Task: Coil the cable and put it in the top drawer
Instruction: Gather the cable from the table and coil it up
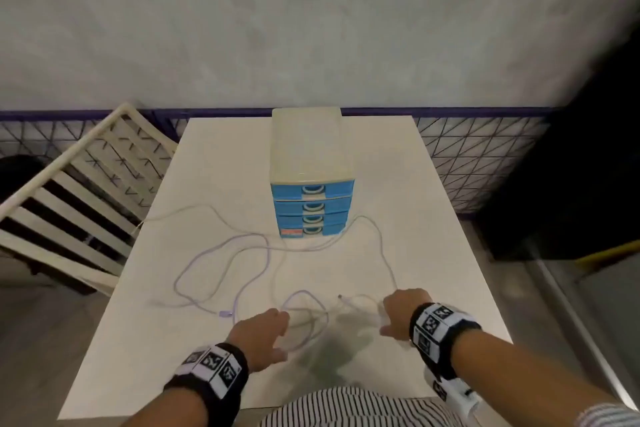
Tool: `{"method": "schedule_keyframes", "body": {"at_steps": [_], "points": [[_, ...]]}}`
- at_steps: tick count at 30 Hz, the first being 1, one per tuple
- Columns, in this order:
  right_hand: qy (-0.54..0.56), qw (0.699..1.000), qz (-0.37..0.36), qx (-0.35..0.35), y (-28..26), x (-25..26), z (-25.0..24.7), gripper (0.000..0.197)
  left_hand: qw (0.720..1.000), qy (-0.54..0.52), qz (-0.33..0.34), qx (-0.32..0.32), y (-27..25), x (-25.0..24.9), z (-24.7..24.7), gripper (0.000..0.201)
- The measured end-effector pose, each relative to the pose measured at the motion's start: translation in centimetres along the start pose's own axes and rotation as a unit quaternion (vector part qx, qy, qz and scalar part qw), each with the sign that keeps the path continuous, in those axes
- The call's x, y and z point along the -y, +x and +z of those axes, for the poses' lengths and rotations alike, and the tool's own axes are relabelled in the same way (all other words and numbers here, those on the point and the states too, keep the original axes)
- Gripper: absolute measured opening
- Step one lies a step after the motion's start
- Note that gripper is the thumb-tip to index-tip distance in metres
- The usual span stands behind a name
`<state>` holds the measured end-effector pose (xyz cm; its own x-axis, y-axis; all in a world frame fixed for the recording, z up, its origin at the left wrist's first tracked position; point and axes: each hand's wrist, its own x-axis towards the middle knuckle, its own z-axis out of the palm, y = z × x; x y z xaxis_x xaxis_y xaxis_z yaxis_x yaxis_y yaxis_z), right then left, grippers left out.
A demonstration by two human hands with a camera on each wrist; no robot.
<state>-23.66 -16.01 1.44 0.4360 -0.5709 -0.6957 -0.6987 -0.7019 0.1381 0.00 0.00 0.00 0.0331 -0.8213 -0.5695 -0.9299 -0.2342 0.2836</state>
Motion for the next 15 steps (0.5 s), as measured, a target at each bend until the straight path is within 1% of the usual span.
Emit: {"method": "schedule_keyframes", "body": {"at_steps": [2,5,8,10,12,13,15], "points": [[-0.037,0.999,0.007,0.024,0.3,0.2,0.6,0.045,0.999,0.031,-0.011,0.002,0.0,0.1,0.7,0.037],[-0.044,0.998,0.000,0.038,0.8,0.2,1.3,0.032,0.999,0.043,-0.025,-0.010,0.4,0.6,2.0,0.028],[-0.036,0.999,-0.001,0.038,1.3,-0.3,1.2,0.030,0.999,0.034,-0.027,-0.022,0.7,0.6,2.1,0.020],[-0.017,1.000,-0.003,0.018,1.7,-0.9,0.9,0.031,0.999,-0.010,-0.029,-0.029,1.0,0.7,1.2,0.012],[0.015,1.000,-0.002,-0.005,1.8,-1.4,0.0,0.032,0.995,-0.090,-0.032,-0.040,1.6,0.9,0.0,0.024],[0.027,0.999,0.001,-0.018,1.8,-1.5,-0.9,0.033,0.989,-0.136,-0.028,-0.057,1.9,0.9,-0.8,0.027],[0.043,0.998,0.002,-0.050,1.7,-1.7,-2.9,0.034,0.969,-0.219,-0.012,-0.111,2.3,0.6,-2.4,0.023]]}}
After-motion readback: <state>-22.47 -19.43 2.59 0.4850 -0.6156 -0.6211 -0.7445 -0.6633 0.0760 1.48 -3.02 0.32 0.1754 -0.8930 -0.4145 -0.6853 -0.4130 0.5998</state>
